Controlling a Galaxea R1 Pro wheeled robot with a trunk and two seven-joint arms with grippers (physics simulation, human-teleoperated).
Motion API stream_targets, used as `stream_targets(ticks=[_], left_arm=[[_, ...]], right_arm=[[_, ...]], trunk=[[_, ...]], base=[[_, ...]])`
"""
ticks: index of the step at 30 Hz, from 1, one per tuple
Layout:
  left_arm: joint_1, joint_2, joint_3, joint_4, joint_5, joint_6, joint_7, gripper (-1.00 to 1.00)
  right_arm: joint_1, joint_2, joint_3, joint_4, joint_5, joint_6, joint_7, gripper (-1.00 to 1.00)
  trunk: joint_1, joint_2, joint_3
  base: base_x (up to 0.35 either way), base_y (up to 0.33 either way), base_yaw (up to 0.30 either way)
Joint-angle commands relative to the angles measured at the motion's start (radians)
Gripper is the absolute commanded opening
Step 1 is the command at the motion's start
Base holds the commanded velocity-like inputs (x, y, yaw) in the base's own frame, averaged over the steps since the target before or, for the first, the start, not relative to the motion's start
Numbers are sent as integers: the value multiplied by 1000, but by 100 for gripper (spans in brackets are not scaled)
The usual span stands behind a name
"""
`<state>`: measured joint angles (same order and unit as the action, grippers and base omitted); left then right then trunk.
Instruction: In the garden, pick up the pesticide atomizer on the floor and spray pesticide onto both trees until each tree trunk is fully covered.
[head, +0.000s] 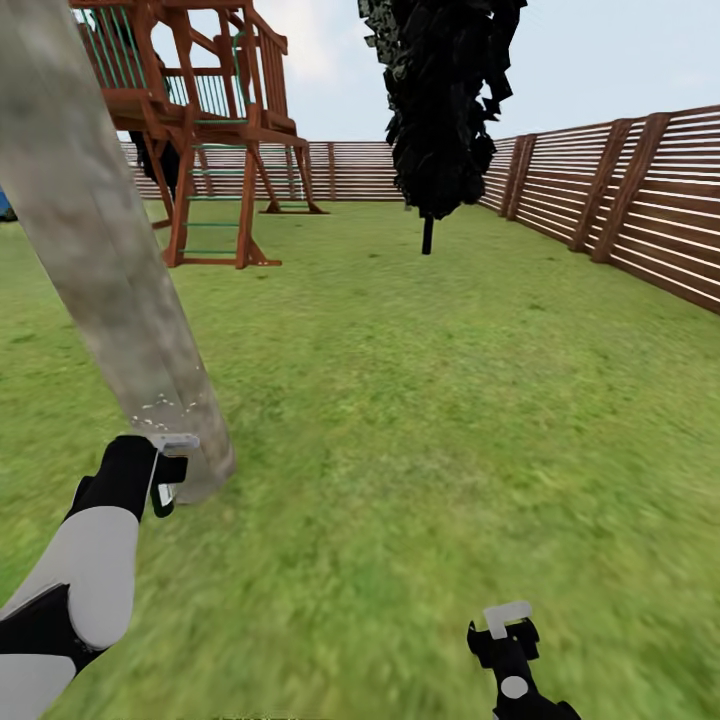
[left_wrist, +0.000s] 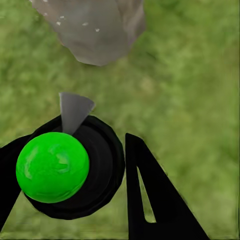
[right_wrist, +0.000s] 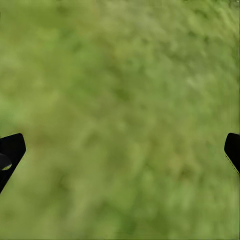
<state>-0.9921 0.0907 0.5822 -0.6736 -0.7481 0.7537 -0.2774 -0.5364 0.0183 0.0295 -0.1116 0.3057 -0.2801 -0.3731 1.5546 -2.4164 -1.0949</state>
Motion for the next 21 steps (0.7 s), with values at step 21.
stream_targets(ticks=[21], left_arm=[[5, 4, 17, 17, 7, 56, 78, -100]], right_arm=[[-1, 0, 3, 1, 4, -1, -6, 100]], trunk=[[0, 0, -4]], base=[[205, -223, 198]])
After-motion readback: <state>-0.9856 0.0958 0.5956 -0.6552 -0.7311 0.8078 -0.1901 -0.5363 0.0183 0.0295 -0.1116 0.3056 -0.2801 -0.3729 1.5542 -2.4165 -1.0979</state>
